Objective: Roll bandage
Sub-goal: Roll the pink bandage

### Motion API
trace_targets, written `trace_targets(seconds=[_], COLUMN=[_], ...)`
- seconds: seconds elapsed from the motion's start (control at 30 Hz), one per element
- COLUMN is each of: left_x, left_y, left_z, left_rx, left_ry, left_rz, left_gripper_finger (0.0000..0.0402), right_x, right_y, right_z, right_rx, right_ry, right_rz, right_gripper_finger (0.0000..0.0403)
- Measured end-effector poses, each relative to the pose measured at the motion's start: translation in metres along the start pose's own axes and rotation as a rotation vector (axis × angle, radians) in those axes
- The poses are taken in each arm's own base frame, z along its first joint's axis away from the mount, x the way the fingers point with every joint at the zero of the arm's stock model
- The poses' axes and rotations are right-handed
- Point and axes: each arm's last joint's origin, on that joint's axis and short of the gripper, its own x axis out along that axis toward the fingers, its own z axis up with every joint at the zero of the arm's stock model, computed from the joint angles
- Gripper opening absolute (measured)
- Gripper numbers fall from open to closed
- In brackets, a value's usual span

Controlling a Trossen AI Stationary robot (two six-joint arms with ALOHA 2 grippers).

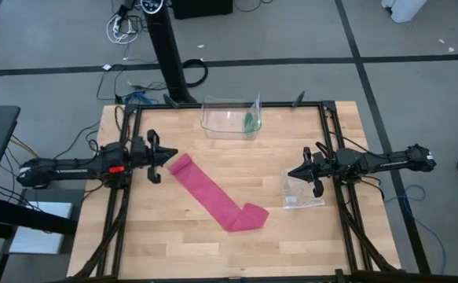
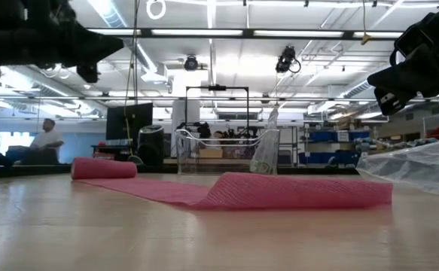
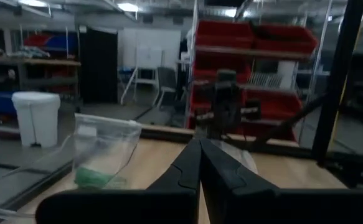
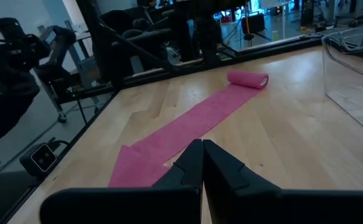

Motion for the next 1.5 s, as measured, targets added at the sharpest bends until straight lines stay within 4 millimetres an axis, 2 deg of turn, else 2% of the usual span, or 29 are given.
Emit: trace_targets(seconds=[0.13,0.33,0.6,0.8,1.17,1.37,1.5], left_x=[0.023,0.063,0.108,0.136,0.199,0.223,0.235], left_y=[-0.004,-0.016,-0.030,-0.039,-0.057,-0.061,-0.064], left_z=[0.008,0.004,-0.025,-0.048,-0.084,-0.116,-0.130], left_rx=[0.001,0.005,0.000,-0.015,-0.054,-0.078,-0.083], left_ry=[0.096,0.273,0.480,0.587,0.684,0.753,0.766], left_rz=[-0.027,-0.080,-0.169,-0.228,-0.375,-0.432,-0.439], left_gripper_finger=[0.0025,0.0037,0.0060,0.0062,0.0062,0.0062,0.0062], right_x=[0.000,0.000,0.000,0.000,0.000,0.000,0.000], right_y=[0.000,0.000,0.000,0.000,0.000,0.000,0.000], right_z=[0.000,0.000,0.000,0.000,0.000,0.000,0.000], right_rx=[0.000,0.000,0.000,0.000,0.000,0.000,0.000], right_ry=[0.000,0.000,0.000,0.000,0.000,-0.002,-0.003], right_rz=[0.001,0.000,0.001,0.000,0.000,0.001,0.001], right_gripper_finger=[0.0007,0.0008,0.0008,0.0007,0.0007,0.0008,0.0007])
